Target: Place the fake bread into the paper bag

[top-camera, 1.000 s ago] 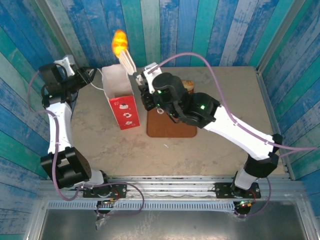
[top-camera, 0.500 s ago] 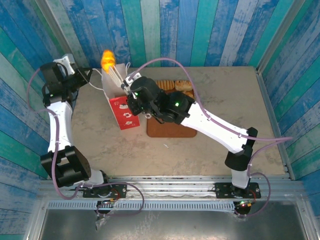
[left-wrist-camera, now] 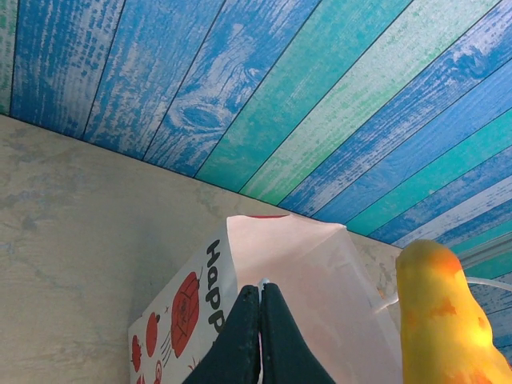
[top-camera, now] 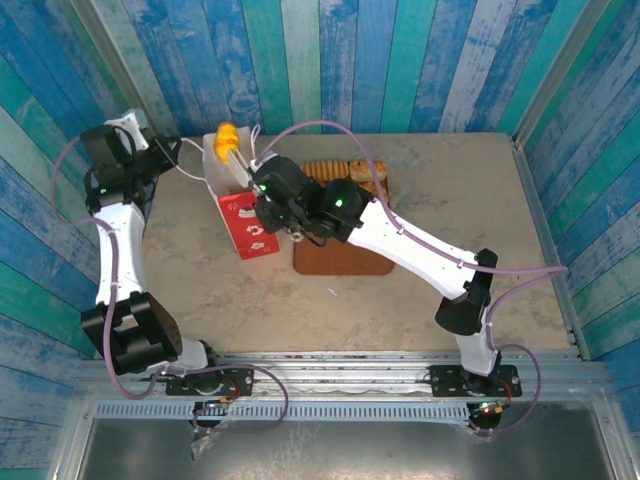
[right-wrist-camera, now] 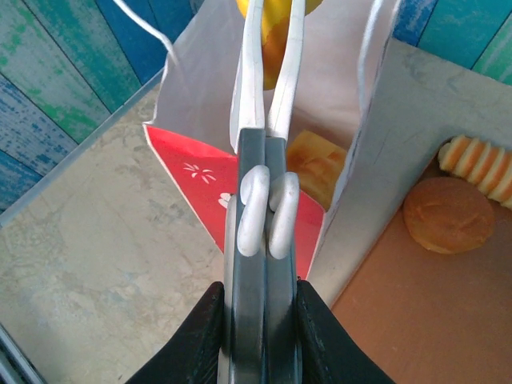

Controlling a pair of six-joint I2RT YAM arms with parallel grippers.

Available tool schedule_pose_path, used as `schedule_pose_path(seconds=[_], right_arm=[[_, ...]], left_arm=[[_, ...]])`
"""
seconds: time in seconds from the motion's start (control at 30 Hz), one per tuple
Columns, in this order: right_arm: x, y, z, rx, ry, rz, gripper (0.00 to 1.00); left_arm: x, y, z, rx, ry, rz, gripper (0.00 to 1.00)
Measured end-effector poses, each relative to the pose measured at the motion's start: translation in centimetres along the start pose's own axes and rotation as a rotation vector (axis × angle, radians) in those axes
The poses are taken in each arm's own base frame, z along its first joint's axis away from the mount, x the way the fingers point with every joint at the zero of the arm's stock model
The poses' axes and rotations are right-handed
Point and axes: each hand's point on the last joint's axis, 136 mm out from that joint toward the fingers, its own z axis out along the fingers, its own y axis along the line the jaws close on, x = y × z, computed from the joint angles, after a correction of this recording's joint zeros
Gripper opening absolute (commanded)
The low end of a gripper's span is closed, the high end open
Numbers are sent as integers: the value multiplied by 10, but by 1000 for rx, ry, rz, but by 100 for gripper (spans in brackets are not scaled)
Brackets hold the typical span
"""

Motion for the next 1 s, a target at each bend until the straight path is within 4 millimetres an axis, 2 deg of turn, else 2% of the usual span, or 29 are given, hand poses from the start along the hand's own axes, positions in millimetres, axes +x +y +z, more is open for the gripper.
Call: schedule_pose_path(seconds=[0.2,0.4,0.53,0.77,1.0], right_arm=[[3,-10,12,-4,26,34,4],[11,-9,28,-19,60,45,8],[13,-5,34,-31,71,45,17],[14,-4,34,-41,75,53,37],[13,-4,34,-41,74,54,44]], left_arm=[[0,0,0,0,0,2,0],[0,0,0,0,-1,2,0],[0,0,0,1,-1,2,0],[0,0,0,1,-1,2,0],[0,0,0,1,-1,3,0]])
